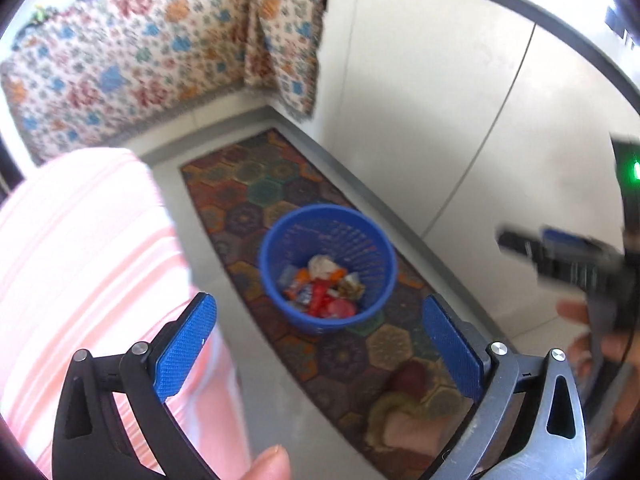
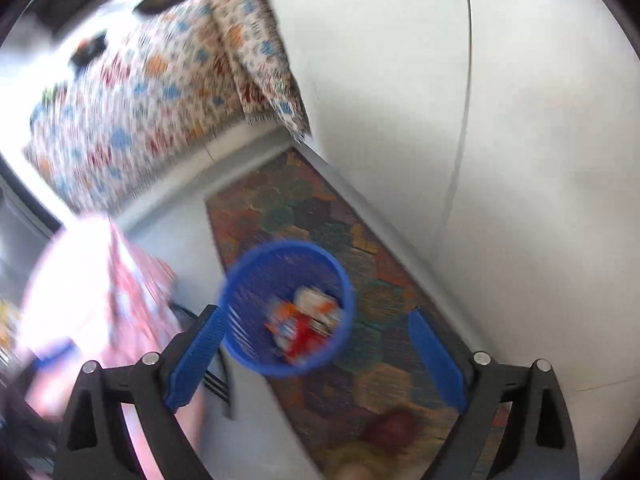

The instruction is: Collect trash

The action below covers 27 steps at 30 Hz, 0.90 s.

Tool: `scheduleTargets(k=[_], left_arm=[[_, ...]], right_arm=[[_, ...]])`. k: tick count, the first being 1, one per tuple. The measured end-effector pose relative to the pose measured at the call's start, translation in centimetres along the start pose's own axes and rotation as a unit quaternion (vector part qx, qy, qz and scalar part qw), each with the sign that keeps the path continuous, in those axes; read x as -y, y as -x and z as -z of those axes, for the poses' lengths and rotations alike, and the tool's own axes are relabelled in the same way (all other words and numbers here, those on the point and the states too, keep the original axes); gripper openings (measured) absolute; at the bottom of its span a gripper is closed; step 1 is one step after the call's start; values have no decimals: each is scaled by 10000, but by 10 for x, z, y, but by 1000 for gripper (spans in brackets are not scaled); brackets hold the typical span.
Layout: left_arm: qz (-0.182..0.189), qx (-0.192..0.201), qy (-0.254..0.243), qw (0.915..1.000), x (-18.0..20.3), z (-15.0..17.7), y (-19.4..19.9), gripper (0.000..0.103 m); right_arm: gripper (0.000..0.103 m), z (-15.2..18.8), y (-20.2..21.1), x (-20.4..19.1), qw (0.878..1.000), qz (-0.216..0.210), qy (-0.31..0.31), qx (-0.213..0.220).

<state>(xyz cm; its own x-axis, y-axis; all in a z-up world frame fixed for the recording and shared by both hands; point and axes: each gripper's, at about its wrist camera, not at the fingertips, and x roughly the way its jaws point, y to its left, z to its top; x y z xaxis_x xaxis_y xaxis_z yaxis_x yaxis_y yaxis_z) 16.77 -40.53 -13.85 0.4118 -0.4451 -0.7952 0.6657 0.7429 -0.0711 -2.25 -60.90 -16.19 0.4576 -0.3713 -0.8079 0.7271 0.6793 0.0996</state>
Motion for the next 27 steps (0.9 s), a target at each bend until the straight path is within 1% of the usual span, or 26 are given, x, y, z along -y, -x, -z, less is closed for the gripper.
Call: scheduleTargets(k=[2,4,6,8,9,11,12,17,20,24,27], left_arm=[[-82,121,-31,9999,-1,4,15,103],[-53,198,-83,9998,-1,7,28,103],[-168,221,-203,9994,2,9,38,103],[-475,292,-305,9980,7,11,41,103],[-565,310,-311,9974,9,12,43,103],[-517,297,-279,9978,9,13,49,103],[-330,317,-381,9982,7,14,51,103],[-294,185,-160,9993,-2,13,59,103],[-341,107,-42,9994,-6,11,60,103],[-196,30,63,9998,-10,10,62,103],[-130,72,61,9999,-11,11,65,103]], right_arm=[[98,18,17,-10,9990,385,238,-62],[100,34,35,-19,9979,578,302,12],[101,45,50,-25,9978,544,371,93],[101,51,63,-35,9971,524,526,170],[101,53,67,-36,9970,487,570,201],[101,56,78,-40,9967,405,640,297],[101,55,83,-42,9964,383,671,335],[101,58,101,-55,9957,380,753,371],[101,59,111,-57,9962,326,718,362],[101,60,119,-61,9965,257,716,356],[101,61,118,-63,9970,137,707,288]])
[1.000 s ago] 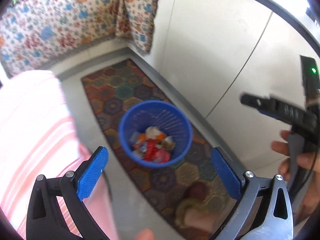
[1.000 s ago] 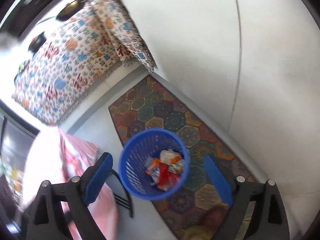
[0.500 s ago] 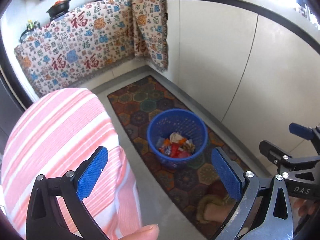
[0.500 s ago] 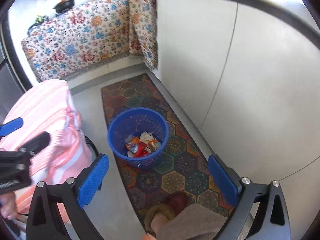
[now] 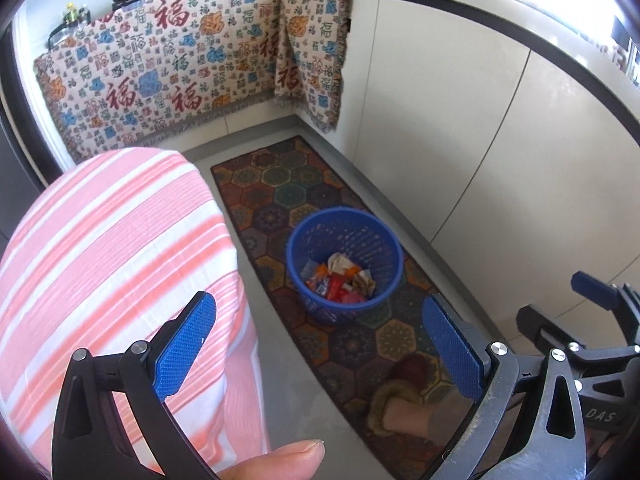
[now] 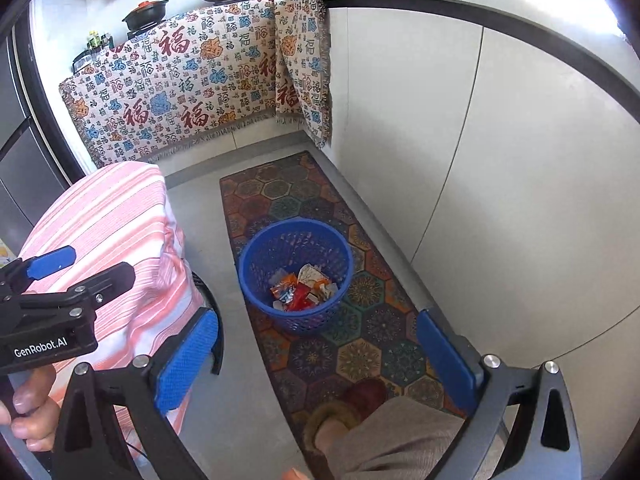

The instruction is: Collect trash

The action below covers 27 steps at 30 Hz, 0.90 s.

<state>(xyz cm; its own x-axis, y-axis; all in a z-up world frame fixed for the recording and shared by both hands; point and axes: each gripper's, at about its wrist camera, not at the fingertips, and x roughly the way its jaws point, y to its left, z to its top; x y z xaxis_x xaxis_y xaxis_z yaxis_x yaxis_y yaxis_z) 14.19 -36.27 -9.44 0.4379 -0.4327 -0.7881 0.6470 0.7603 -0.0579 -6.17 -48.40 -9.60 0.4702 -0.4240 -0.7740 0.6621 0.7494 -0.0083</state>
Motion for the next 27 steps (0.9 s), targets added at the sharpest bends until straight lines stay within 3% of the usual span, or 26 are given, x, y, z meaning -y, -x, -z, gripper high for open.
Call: scheduleTargets(k=[27], left_arm=[[-54,-34,5,10000,-6,3,-3,102]], right_arm=[[101,4,-6,-3,9999,-31,32,-111]])
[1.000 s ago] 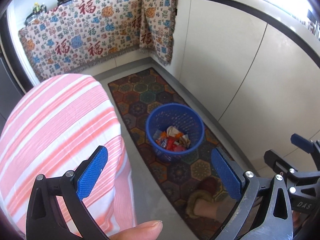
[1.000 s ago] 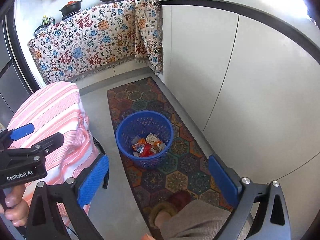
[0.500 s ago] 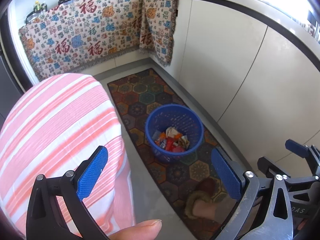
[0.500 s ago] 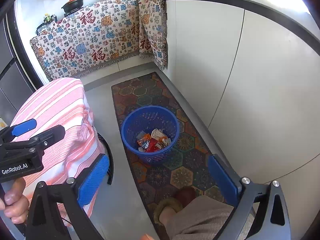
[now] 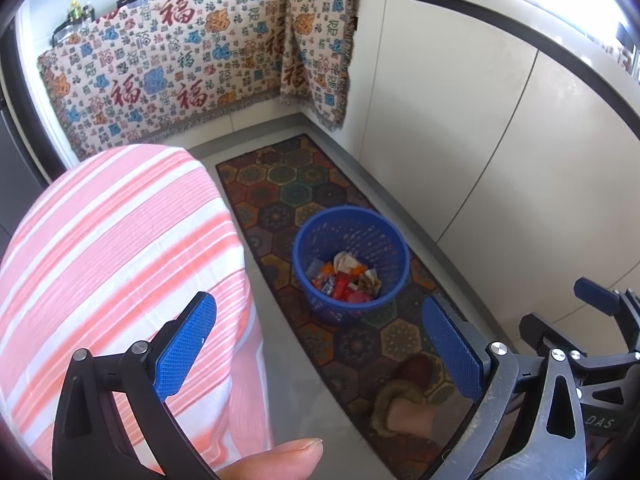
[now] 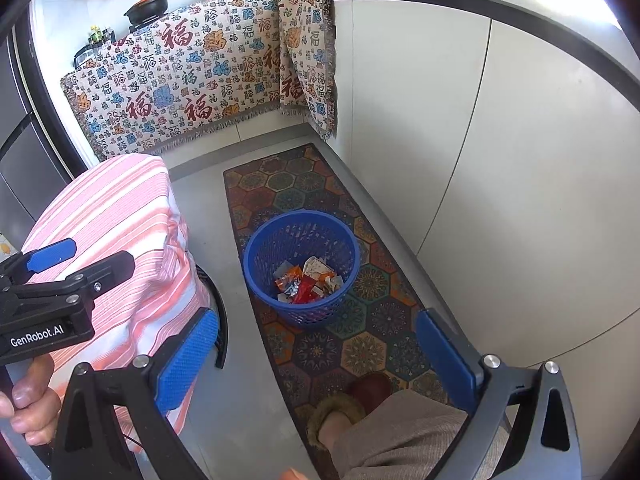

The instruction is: Collect trash

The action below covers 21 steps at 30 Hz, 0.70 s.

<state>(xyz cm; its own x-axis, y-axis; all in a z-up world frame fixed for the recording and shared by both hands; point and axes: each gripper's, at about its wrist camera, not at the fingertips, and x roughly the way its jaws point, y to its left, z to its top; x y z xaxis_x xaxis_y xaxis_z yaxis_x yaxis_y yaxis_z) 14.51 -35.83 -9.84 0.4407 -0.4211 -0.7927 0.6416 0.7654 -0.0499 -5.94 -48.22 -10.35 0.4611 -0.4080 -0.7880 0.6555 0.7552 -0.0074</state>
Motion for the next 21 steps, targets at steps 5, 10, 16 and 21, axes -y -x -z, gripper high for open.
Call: scheduleTargets(k=[5,10,16,21], left_arm=[[10,3,-25,10000,1,0,0,102],[46,-24,-38,10000,2,0,-1,102],[58,-47,-61,10000,3,1,-2,102],[69,-85,-59,9999,2,0,-4,102]], right_arm=[[101,1,1,0,10000,-3,-5,5],[101,0,1,-1,10000,-11,3,16],[101,0,1,-1,10000,-13,-3,-3],[101,0,-1,0,10000,-15,-3,-26]])
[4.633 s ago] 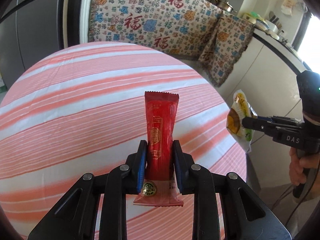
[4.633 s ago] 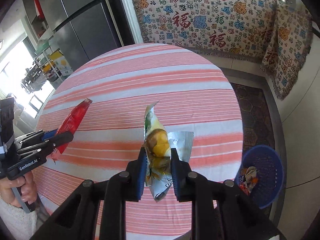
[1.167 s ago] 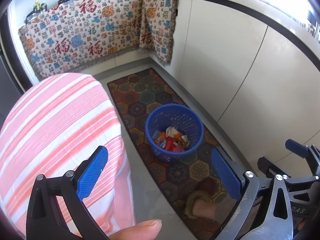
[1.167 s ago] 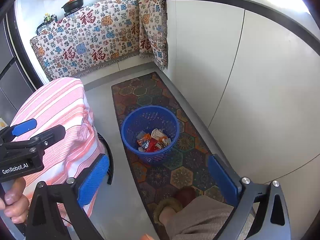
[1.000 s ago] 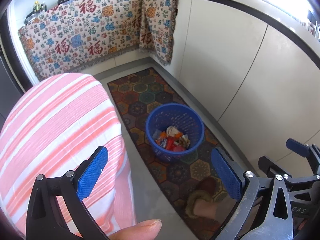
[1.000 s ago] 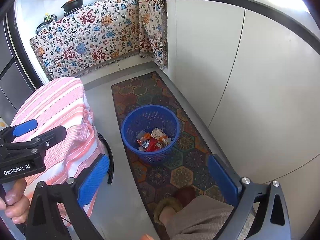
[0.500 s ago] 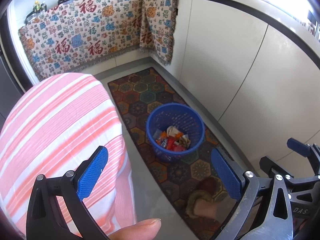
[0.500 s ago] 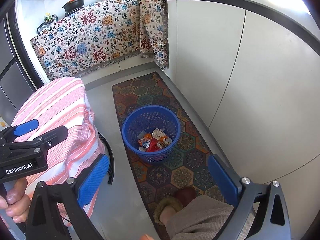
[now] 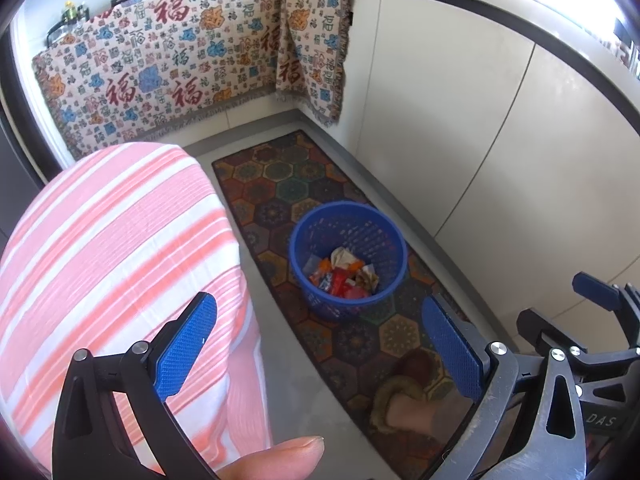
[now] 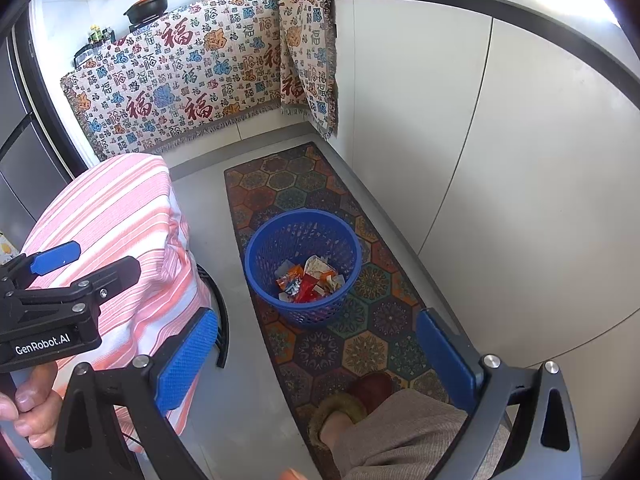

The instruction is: Collect trash

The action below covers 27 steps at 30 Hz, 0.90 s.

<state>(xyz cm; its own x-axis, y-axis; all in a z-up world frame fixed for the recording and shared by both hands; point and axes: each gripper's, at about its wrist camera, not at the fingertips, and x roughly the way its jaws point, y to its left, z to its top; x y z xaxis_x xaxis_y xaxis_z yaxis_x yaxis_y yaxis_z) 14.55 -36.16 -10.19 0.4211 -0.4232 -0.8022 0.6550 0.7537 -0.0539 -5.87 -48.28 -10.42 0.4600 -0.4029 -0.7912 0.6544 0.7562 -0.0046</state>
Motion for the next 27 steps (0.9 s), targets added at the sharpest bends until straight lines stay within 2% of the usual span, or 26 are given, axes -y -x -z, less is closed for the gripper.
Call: scheduleTargets(k=[27], left_arm=[[55,-46,-85,9999,-2,-1,-4,102]], right_arm=[[101,3,-4,2,10000,6,-33,-30]])
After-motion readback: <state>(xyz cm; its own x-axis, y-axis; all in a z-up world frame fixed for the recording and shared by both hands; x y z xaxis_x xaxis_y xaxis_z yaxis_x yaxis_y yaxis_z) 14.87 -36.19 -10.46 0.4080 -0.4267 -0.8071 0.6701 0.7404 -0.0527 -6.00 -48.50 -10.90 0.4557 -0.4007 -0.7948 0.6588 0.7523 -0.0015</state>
